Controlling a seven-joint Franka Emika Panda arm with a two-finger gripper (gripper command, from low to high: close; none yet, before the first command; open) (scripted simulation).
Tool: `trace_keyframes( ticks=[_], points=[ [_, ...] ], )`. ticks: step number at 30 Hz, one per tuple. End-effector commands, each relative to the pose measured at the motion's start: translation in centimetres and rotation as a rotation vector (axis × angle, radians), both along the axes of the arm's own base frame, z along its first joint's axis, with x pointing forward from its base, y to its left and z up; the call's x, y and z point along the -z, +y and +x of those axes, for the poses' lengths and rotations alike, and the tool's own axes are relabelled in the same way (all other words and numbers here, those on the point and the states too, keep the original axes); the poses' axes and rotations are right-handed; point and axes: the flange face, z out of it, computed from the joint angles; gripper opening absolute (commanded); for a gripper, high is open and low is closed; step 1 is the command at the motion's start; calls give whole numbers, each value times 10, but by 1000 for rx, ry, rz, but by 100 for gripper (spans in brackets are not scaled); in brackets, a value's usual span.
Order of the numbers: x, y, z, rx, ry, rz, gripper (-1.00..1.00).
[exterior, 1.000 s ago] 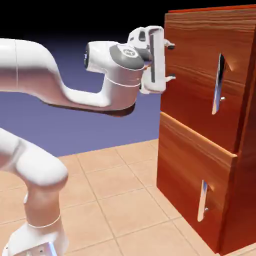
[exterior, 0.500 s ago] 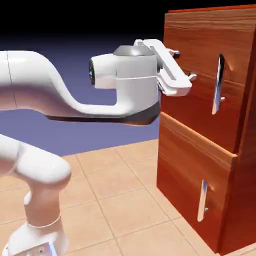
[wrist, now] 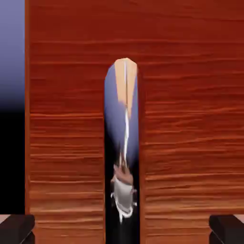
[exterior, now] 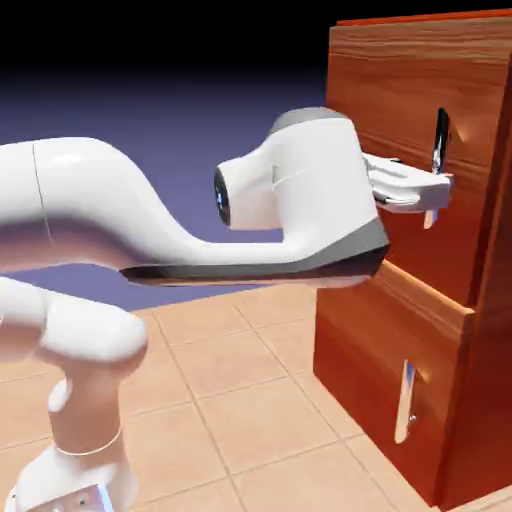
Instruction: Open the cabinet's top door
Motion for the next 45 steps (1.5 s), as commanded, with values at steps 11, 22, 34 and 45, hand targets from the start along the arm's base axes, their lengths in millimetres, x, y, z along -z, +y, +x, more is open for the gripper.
trace_keyframes(
  ticks=[11, 22, 34, 45],
  points=[
    [0, 19, -38, 124, 0, -1, -100],
    [0, 44, -81, 249, 0, -1, -100],
    [0, 89, -137, 433, 0, -1, -100],
    [0, 127, -172, 564, -1, -1, -100]
  ],
)
